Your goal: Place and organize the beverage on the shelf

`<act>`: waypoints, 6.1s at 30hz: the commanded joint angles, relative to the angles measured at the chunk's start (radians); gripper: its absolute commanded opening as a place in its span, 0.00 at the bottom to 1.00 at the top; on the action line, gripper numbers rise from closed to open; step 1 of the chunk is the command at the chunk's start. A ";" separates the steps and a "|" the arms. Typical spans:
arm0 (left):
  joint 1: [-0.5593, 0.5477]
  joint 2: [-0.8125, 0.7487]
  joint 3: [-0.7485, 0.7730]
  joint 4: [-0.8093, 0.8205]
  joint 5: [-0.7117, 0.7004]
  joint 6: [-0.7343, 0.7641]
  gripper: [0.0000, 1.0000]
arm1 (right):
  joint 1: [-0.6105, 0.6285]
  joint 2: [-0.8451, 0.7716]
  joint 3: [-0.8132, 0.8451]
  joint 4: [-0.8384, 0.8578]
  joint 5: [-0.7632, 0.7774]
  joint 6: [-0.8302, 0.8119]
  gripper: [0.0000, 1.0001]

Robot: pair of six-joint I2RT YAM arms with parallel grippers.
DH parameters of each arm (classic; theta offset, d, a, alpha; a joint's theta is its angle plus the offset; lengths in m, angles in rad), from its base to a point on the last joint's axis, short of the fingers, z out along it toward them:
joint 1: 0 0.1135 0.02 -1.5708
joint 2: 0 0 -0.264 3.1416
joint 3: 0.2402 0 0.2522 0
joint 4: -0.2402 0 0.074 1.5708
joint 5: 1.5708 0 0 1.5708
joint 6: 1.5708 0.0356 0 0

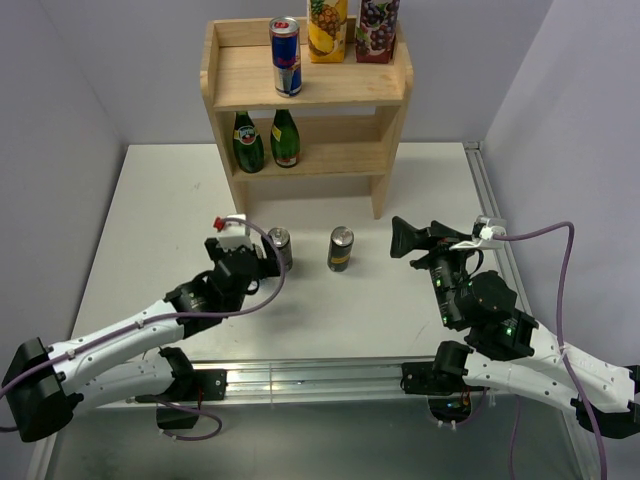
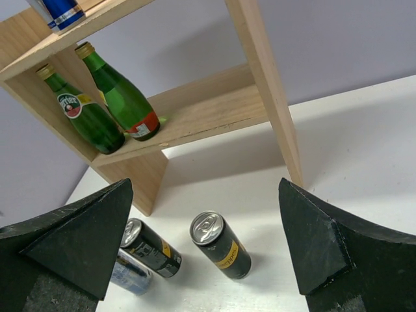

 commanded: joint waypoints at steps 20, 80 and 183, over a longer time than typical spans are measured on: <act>-0.105 0.220 -0.188 0.163 -0.258 -0.357 0.98 | -0.008 -0.037 -0.007 -0.022 0.006 0.011 1.00; -0.023 0.213 0.735 -0.159 -0.239 0.260 0.00 | -0.015 -0.010 -0.001 -0.004 -0.023 0.021 1.00; 0.108 0.001 0.133 0.081 0.186 0.057 0.99 | -0.015 0.021 -0.100 -0.041 -0.058 0.138 1.00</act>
